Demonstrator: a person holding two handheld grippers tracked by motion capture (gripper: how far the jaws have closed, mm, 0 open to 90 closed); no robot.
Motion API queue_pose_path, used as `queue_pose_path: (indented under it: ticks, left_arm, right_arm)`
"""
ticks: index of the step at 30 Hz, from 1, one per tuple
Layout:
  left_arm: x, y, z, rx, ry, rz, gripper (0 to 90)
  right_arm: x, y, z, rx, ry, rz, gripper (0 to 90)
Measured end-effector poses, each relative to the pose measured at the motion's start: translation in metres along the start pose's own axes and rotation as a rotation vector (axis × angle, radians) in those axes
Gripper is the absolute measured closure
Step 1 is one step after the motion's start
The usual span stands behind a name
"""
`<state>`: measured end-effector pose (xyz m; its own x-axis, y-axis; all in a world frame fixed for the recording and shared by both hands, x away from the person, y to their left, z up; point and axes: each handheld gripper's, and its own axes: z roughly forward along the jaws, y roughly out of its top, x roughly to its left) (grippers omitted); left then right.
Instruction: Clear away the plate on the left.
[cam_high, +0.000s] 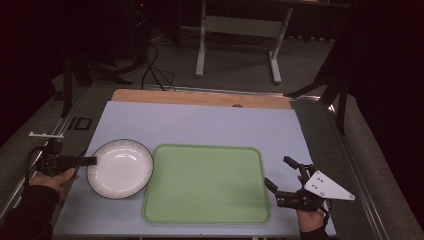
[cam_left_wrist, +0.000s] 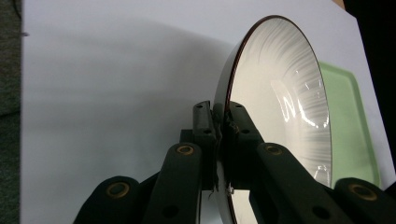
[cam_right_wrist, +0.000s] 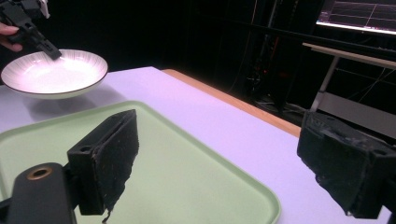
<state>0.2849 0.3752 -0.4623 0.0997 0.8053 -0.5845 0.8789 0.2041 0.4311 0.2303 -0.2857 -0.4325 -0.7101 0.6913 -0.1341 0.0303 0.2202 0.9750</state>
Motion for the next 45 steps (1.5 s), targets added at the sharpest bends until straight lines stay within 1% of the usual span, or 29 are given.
queue_pose_path:
  ticks: [1,6,8,10,11,12,15,16,19,24,25,26,31,34,35,36,38,43,45]
  left_arm:
    - [-0.002,0.000,0.000,-0.002,0.003,-0.003,85.3]
    - [-0.013,0.003,0.001,-0.005,0.002,0.024,85.2]
    - [-0.017,0.004,0.002,0.002,-0.011,0.031,85.2]
    - [-0.025,0.006,0.004,0.009,-0.025,0.046,85.2]
    - [-0.025,0.006,0.004,0.009,-0.025,0.046,85.2]
    - [-0.030,0.007,0.004,0.017,-0.033,0.061,85.2]
    - [-0.039,0.010,0.008,0.025,-0.047,0.080,85.1]
    - [-0.041,0.010,0.009,0.026,-0.052,0.077,85.2]
    - [-0.049,0.013,0.012,0.027,-0.068,0.091,85.1]
    - [-0.061,0.016,0.018,0.035,-0.071,0.112,85.1]
    - [-0.066,0.017,0.020,0.047,-0.078,0.125,85.1]
    - [-0.066,0.017,0.020,0.047,-0.078,0.125,85.1]
    - [-0.079,0.019,0.027,0.066,-0.098,0.150,85.1]
    - [-0.085,0.020,0.030,0.068,-0.103,0.152,85.0]
    - [-0.085,0.020,0.030,0.068,-0.103,0.152,85.0]
    - [-0.090,0.022,0.034,0.071,-0.118,0.159,85.0]
    - [-0.095,0.023,0.036,0.072,-0.130,0.165,85.1]
    - [-0.107,0.026,0.044,0.079,-0.142,0.185,85.0]
    - [-0.112,0.028,0.048,0.082,-0.154,0.193,85.0]
  right_arm:
    - [0.000,0.000,0.000,0.000,0.000,0.000,12.4]
    - [0.000,0.000,0.000,0.002,0.000,0.000,12.4]
    - [0.000,0.000,0.000,0.001,0.001,-0.001,12.4]
    - [0.000,0.000,0.000,0.002,0.001,0.002,12.4]
    - [0.000,0.000,0.000,0.001,0.001,0.003,12.4]
    - [0.000,0.000,0.000,0.001,0.001,0.003,12.4]
    - [0.000,0.000,0.000,0.002,0.001,0.000,12.4]
    - [0.000,0.000,0.000,0.002,0.000,-0.001,12.4]
    - [0.000,0.000,-0.001,0.002,0.000,-0.001,12.4]
    - [0.000,-0.001,-0.001,0.003,-0.001,0.001,12.4]
    - [0.000,-0.001,-0.001,0.004,0.001,0.003,12.4]
    - [0.000,-0.001,-0.001,0.004,0.001,0.003,12.4]
    - [0.000,-0.001,-0.001,0.006,0.002,0.004,12.4]
    - [0.001,-0.001,-0.001,0.005,0.003,0.002,12.4]
    - [0.001,-0.001,-0.001,0.005,0.003,0.002,12.4]
    - [0.001,-0.001,-0.001,0.004,0.002,0.001,12.4]
    - [0.000,-0.001,-0.001,0.004,0.002,0.003,12.4]
    - [0.001,-0.001,-0.001,0.007,0.004,0.003,12.4]
    - [0.001,-0.001,-0.001,0.006,0.005,0.003,12.4]
